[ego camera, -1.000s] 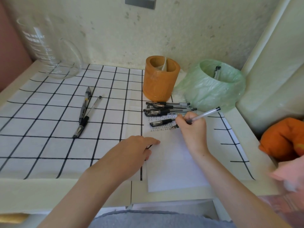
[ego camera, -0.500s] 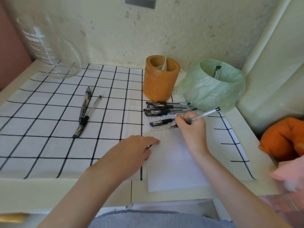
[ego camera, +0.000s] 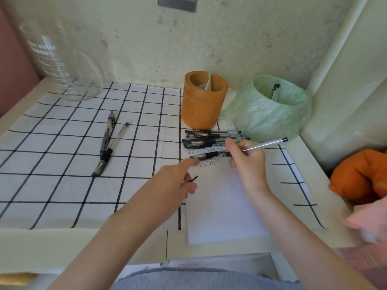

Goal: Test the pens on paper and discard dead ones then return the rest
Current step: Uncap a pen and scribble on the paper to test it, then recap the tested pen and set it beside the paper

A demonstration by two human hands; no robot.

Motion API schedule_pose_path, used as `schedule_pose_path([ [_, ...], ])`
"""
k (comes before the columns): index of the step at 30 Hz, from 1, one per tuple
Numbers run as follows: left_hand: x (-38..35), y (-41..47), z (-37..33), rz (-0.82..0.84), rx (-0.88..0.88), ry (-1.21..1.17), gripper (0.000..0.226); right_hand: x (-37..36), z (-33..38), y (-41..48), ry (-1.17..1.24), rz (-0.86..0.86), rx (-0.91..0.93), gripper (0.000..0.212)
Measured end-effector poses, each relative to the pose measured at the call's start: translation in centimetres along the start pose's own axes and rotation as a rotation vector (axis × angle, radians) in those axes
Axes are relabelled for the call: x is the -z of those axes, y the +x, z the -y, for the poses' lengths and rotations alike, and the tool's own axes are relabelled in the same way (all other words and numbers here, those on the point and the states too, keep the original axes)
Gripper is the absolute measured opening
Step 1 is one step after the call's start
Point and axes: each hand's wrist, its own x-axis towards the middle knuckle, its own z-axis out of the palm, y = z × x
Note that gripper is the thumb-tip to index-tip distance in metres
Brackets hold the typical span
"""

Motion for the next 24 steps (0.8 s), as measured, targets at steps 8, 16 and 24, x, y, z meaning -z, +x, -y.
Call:
schedule_pose_path([
  [8, 1.0, -0.1, -1.0, -0.239, -0.047, -0.308, 0.071, 0.5, 4.8, -2.4, 0.342, 0.25, -0.274, 0.043],
  [16, 1.0, -0.3, -1.0, -0.234, -0.08, -0.281, 0.073, 0.2, 5.2, -3.2, 0.257, 0.303, -0.259, 0.04],
  [24, 0.6, -0.2, -1.0, -0.221, -0.104, -0.218, 0.062, -0.6, 5.3, -3.7, 0.139, 0.473, -0.264, 0.028],
])
